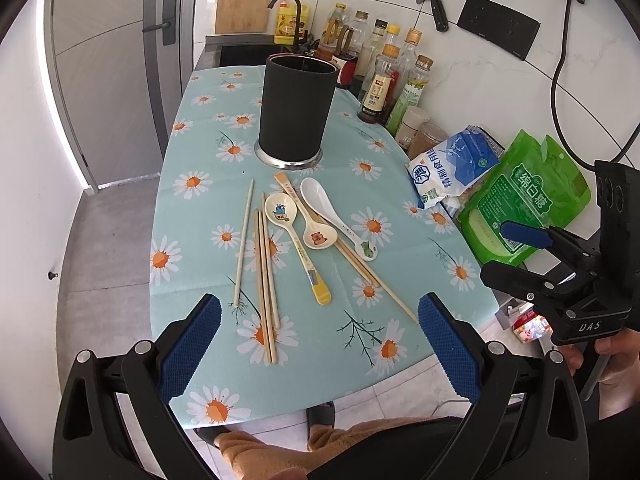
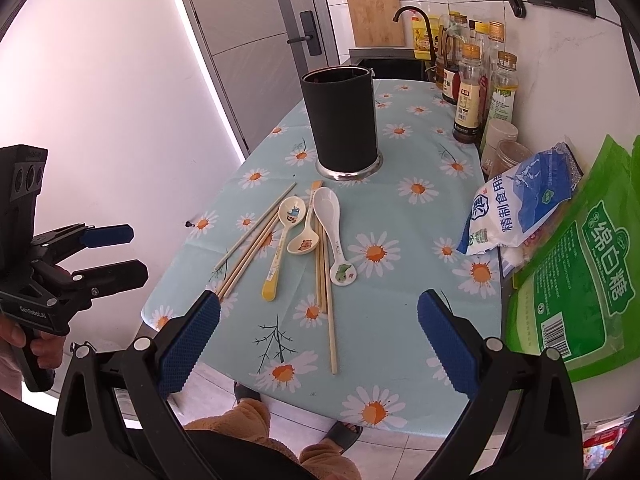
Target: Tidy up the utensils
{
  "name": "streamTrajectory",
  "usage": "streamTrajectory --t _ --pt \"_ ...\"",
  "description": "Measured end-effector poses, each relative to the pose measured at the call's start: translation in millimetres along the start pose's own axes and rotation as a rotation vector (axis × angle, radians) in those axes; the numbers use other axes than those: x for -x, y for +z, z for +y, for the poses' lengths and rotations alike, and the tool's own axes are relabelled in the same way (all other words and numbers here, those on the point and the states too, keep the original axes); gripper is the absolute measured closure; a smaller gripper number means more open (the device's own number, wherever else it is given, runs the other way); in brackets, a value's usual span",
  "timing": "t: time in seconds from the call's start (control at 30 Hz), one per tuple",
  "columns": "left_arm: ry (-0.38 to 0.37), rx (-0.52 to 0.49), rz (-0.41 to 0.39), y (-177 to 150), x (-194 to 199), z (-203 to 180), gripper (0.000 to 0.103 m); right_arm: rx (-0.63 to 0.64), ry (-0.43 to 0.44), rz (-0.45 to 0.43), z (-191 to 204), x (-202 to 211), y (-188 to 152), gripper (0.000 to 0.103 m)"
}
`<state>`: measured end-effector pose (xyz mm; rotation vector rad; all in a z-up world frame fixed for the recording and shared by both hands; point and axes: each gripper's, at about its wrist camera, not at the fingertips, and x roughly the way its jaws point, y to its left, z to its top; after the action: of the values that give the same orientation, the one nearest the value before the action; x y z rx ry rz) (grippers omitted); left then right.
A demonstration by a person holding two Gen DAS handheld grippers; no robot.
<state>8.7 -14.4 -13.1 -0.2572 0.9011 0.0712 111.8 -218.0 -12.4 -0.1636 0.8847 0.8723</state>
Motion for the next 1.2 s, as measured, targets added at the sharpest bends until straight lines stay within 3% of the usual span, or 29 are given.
streamTrajectory --t 0.37,0.77,0.87,1.03,1.2 --pt "0.035 -0.001 0.009 7 0 -9 0.007 -0.005 0.041 0.032 -13 -7 1 0.005" --pt "0.007 0.005 0.044 20 -13 -1 0.007 -0.013 0.098 0.032 -22 -20 25 0.006" --pt "-0.043 0.029 0.034 25 -18 13 0.007 -0.002 0.110 0.047 -19 -32 35 0.013" --pt "-0.047 0.051 0.026 41 -31 37 0.007 -0.009 0.109 0.073 -18 -55 52 0.017" --pt "-0.067 0.047 0.031 51 -40 54 0.007 -0.018 0.091 0.123 -22 -88 73 0.032"
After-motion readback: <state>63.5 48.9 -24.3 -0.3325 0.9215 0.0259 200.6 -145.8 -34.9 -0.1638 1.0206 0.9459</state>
